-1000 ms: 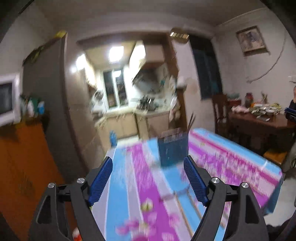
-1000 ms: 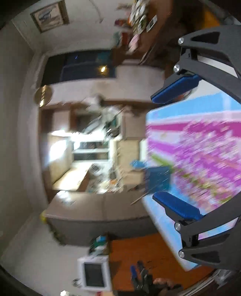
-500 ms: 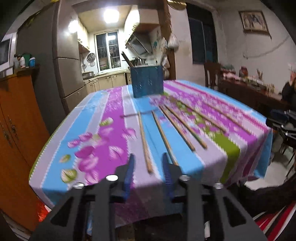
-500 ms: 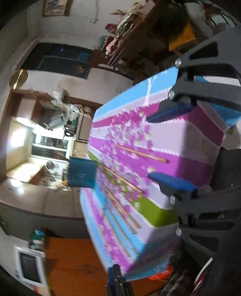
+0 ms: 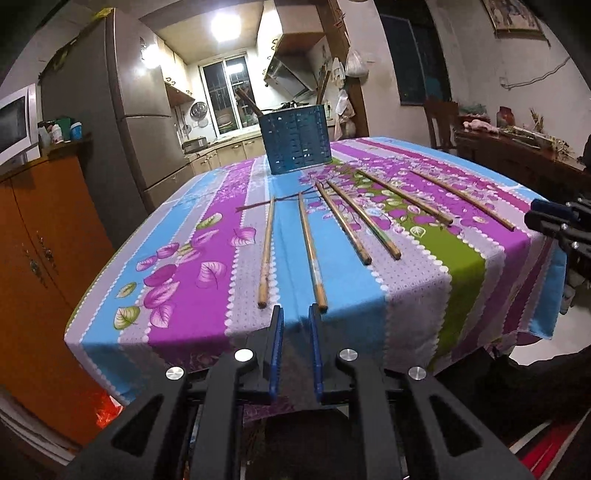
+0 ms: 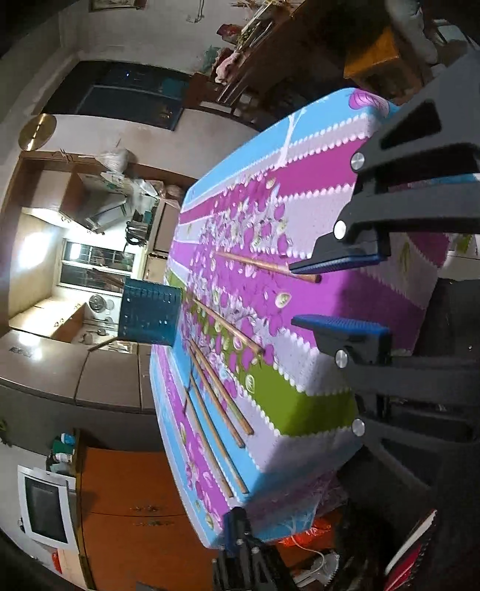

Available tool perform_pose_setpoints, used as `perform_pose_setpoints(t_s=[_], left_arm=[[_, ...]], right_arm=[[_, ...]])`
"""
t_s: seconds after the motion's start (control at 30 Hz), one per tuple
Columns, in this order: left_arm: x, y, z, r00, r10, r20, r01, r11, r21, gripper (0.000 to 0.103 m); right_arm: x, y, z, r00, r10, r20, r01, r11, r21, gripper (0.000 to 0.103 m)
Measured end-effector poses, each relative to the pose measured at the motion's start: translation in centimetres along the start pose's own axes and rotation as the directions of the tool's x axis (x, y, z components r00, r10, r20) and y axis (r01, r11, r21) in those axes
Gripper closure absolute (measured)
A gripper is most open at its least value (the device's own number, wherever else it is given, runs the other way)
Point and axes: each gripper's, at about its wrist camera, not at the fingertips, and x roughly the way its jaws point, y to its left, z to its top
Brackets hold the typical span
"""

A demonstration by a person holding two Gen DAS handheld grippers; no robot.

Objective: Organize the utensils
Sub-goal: 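Move both open grippers back over the remaining chopsticks, then lower the left gripper onto a chopstick and close while the right gripper grasps another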

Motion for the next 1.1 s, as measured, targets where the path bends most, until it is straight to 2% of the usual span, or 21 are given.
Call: perform_pose_setpoints(t_s=[0.13,0.3,0.4,0.73,0.93,1.1], left_arm=[[0.2,-0.9,0.2,1.000,0.022,0.016,-0.022,0.999,0.032,0.088],[1.0,-0.4,0.1,0.998,0.060,0.010,-0.060,0.997,0.041,0.087],[1.2,-0.1,0.1,0.998,0.059,0.022,-0.061,0.997,0.050,0.080],[1.9,0.4,-0.2,0.998,0.003,0.063,-0.008,0.998,0.066,0.079],[2.1,0.1,-0.2,0.994,-0.065,0.093,0.058,0.995,0.077,0.079],[1.9,0.1,-0.3,0.991,-0.048,0.129,0.039,0.996,0.075,0.078]], right_arm=[[0.8,1.0,0.6,0.998,0.065,0.016,-0.065,0.998,-0.028,0.082],[2.0,2.4,2.1,0.998,0.055,0.036,-0.054,0.998,-0.043,0.082],[2.7,3.4,2.6,0.999,0.037,0.038,-0.035,0.998,-0.054,0.082],[4.8,7.6,3.6,0.992,0.122,0.006,-0.121,0.989,-0.089,0.082],[6.4,10.0,3.7,0.994,0.109,-0.024,-0.111,0.990,-0.090,0.082],[7.6,11.0,3.6,0.998,0.053,-0.032,-0.056,0.994,-0.094,0.082]])
